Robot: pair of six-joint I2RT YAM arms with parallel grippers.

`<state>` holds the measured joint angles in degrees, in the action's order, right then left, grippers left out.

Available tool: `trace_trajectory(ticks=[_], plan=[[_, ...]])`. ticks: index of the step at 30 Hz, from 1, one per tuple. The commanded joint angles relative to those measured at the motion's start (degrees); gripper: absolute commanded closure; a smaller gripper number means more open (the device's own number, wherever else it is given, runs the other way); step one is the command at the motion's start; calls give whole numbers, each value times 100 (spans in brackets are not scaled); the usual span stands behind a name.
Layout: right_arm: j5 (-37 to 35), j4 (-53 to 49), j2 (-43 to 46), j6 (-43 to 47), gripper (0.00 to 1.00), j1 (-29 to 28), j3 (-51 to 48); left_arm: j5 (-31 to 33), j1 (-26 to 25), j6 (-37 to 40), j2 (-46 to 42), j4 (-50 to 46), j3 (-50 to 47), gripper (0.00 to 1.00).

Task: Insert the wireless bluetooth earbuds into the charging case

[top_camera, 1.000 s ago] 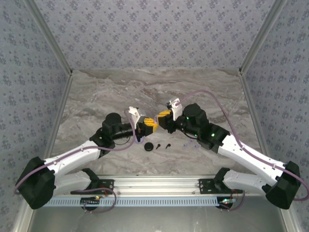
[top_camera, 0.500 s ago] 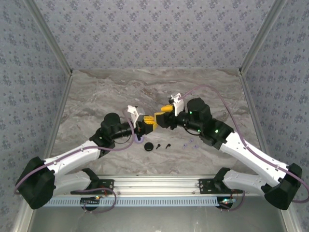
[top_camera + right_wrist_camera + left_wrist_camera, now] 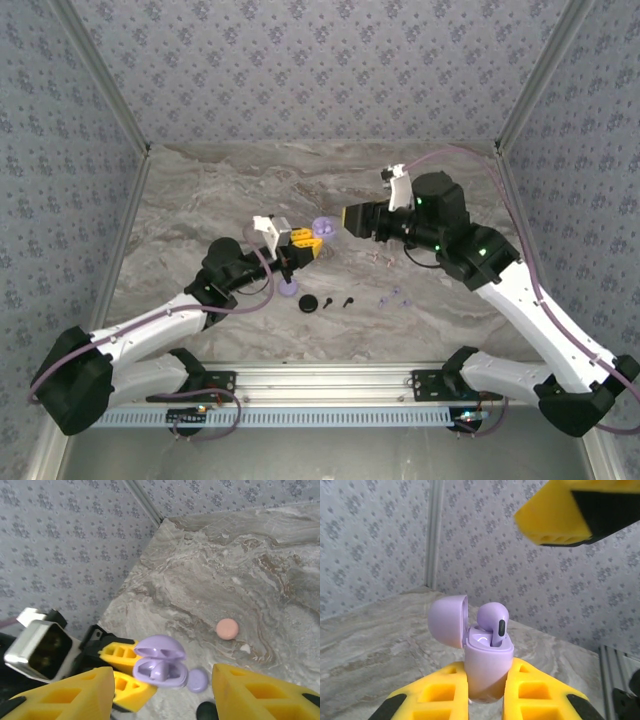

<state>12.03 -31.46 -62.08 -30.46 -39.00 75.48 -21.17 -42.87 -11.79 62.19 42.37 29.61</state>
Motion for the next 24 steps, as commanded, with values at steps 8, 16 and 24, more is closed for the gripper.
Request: trace_trajectory(ticks=[8,16,24], plan=[[226,-1612,-1144,-191,38,-43,2215,570,-26,496,205,1155,483,100],[406,-2105,-1846,411,37,-72,3169,299,-20,229,548,1610,843,100],[735,-2041,-2074,545,40,-84,3187,245,-24,229,493,1436,851,100]])
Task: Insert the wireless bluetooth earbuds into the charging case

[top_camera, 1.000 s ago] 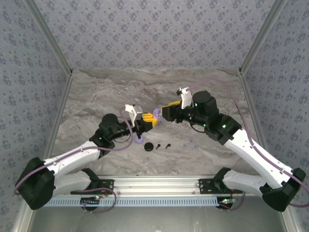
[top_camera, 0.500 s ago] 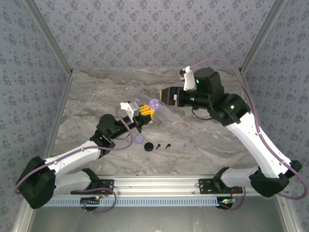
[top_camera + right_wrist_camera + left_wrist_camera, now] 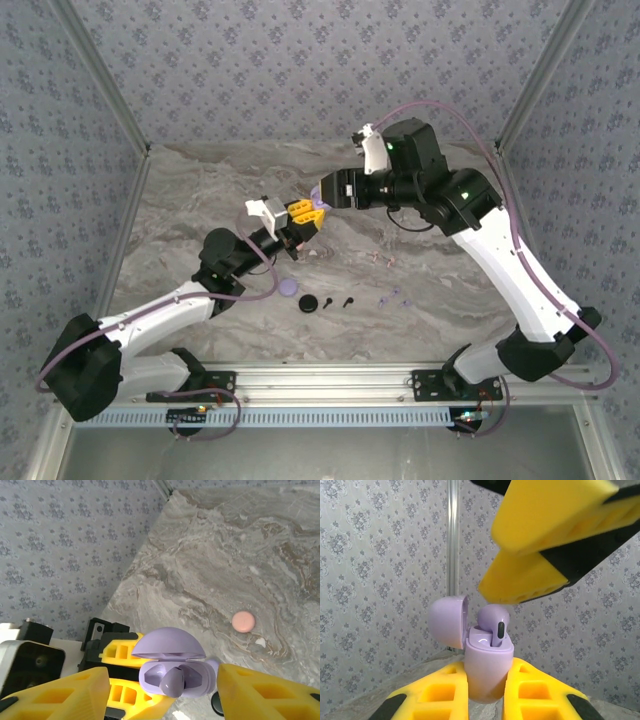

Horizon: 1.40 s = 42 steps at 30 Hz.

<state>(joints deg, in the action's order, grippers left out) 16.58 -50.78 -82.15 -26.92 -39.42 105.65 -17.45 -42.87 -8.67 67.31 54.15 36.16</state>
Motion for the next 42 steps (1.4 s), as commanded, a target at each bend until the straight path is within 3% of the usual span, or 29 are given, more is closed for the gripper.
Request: trace_trajectory(ticks=[1,9,26,35,39,42], plan=[[332,-101,-111,205,41,-63,184,-126,-25,-83,-25,241,195,100],[327,-154,-239,410,46,-216,272,-126,-23,-66,-34,97,242,100],[188,-322,-365,782,42,-318,457,-181,-26,-91,1,-23,266,100],[-945,-650,-64,476,33,-306,503,-83,-28,3,83,-10,287,100],[-1477,-753,101,13,35,-308,501,200,-72,101,205,92,294,100],[-1764,-772,219,-490,41,-335,434,780,-241,358,306,119,320,100]])
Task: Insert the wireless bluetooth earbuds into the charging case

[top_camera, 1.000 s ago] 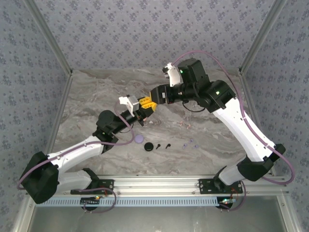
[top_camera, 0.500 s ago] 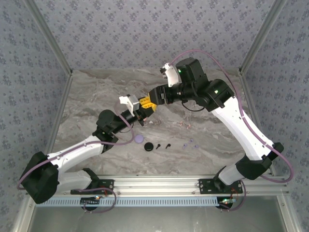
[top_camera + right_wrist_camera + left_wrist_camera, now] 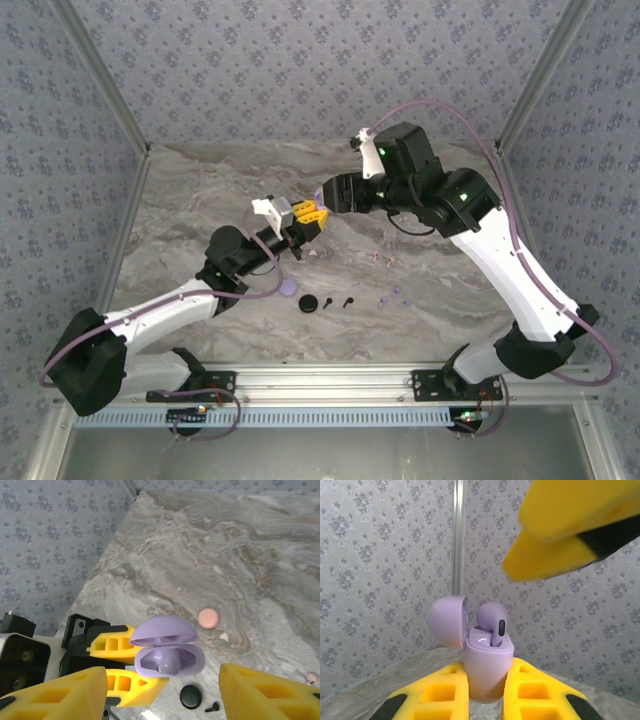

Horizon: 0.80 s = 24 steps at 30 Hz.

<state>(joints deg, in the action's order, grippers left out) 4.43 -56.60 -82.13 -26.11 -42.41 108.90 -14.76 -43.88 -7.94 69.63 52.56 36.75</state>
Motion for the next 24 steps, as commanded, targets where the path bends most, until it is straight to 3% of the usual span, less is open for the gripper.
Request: trace_trajectory(ticks=[1,8,24], plan=[[-572,-147,254,-738,43,-48,48,753,-219,384,113,266,285,100],[-827,-162,192,-1236,51,-47,-26,1834,-433,605,463,491,469,100],[-491,177,-400,-1309,59,-13,50,1784,-489,572,576,388,627,100]])
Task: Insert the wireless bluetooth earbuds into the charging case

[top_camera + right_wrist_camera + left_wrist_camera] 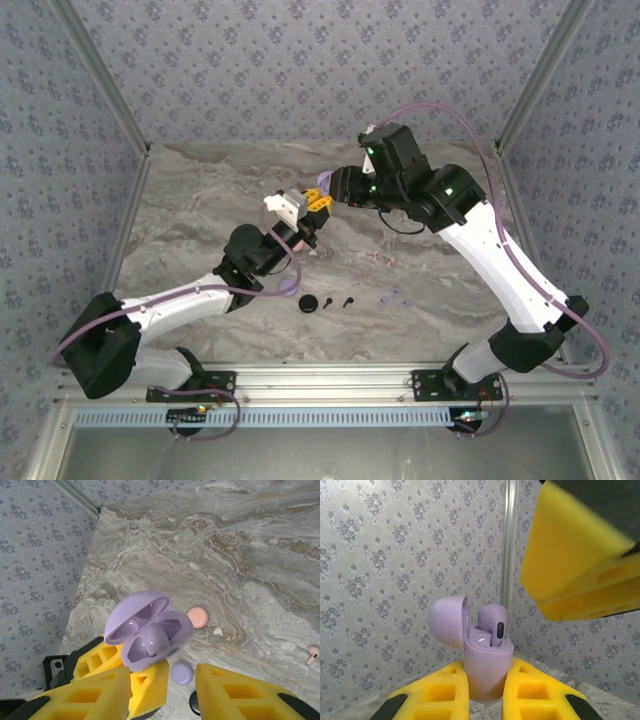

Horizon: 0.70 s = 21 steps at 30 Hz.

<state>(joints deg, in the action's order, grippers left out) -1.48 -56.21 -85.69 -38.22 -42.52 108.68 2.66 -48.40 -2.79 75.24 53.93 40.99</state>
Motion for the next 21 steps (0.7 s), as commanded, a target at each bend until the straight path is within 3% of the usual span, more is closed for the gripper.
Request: trace_trajectory(ticks=[1,21], plan=[[133,153,-70,-94,59,2,87,35,-37,54,17,249,216,100],[-37,-118,-514,162,70,6,569,10,-32,66,34,175,216,100]])
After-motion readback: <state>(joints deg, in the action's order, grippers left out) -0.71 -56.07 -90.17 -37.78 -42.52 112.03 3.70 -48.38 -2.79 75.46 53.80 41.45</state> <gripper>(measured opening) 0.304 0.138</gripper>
